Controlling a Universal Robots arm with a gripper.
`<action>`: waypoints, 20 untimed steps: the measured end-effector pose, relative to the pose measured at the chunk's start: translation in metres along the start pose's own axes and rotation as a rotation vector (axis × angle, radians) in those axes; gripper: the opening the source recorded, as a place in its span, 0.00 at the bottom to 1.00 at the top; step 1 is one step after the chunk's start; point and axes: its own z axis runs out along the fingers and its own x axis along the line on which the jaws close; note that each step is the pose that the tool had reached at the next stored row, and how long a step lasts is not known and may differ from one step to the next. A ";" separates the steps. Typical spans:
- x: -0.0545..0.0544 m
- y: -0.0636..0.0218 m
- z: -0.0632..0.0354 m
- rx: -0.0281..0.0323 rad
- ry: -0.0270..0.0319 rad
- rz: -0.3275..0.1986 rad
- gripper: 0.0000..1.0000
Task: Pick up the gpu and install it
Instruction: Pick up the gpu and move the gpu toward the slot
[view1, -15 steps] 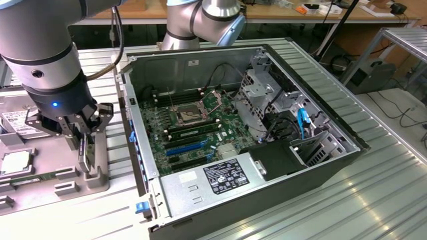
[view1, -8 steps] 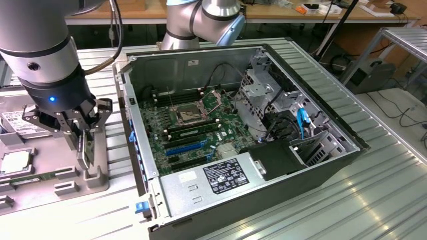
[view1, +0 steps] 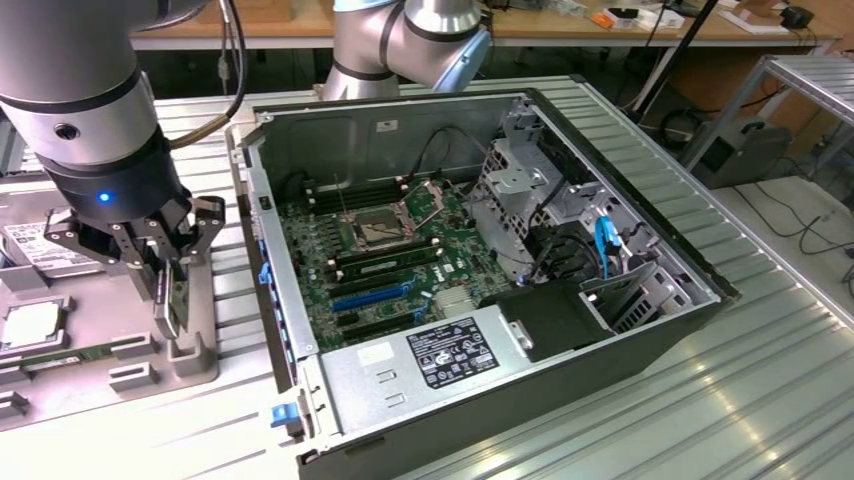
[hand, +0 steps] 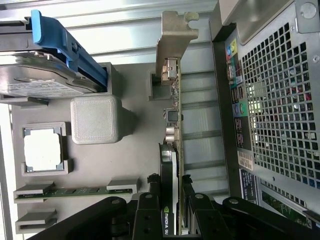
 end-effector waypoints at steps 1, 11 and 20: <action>0.000 0.0000 0.0000 0.0000 0.0000 0.000 0.27; 0.000 0.0007 -0.0099 0.0002 0.0015 0.000 0.27; 0.000 0.0019 -0.0272 0.0002 0.0020 0.000 0.27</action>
